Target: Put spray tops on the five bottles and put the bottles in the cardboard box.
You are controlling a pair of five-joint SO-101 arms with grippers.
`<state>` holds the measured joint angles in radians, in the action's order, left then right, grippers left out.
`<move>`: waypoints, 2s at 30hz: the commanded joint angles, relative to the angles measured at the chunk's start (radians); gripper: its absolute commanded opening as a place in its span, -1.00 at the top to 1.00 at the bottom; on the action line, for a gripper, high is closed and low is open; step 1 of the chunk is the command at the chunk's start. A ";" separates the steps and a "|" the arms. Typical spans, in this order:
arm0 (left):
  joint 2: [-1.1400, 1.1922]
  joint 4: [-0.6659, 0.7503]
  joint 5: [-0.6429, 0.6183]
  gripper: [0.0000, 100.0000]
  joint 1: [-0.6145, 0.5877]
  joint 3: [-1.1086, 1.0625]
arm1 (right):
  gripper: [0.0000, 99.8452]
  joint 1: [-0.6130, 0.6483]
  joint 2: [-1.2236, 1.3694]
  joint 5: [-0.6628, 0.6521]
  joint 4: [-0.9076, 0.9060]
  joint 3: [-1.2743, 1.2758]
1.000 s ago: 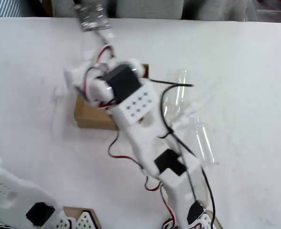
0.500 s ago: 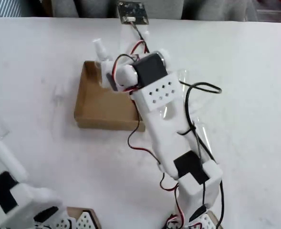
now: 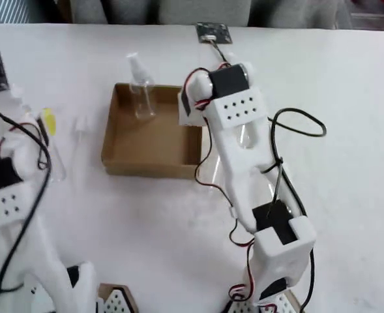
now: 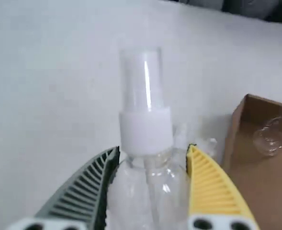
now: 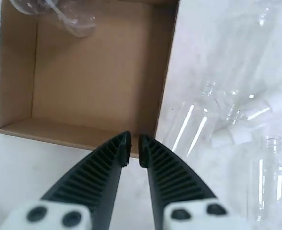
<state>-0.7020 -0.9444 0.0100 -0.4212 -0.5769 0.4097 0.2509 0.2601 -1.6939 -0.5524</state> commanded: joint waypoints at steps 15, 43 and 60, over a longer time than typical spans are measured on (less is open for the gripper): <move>-0.329 0.241 0.005 0.96 -0.165 -0.167 | 0.96 -0.062 -0.050 -0.012 0.008 0.071; -0.332 0.322 -0.002 0.96 -0.248 -0.423 | 0.78 -0.030 0.286 -0.005 0.331 0.063; -0.338 0.321 -0.002 0.96 -0.246 -0.445 | 0.95 -0.058 0.489 -0.012 0.384 -0.100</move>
<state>-1.0058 -0.6483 0.0084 -0.6667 -1.0326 0.3652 0.7419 0.2539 -1.3195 -0.5754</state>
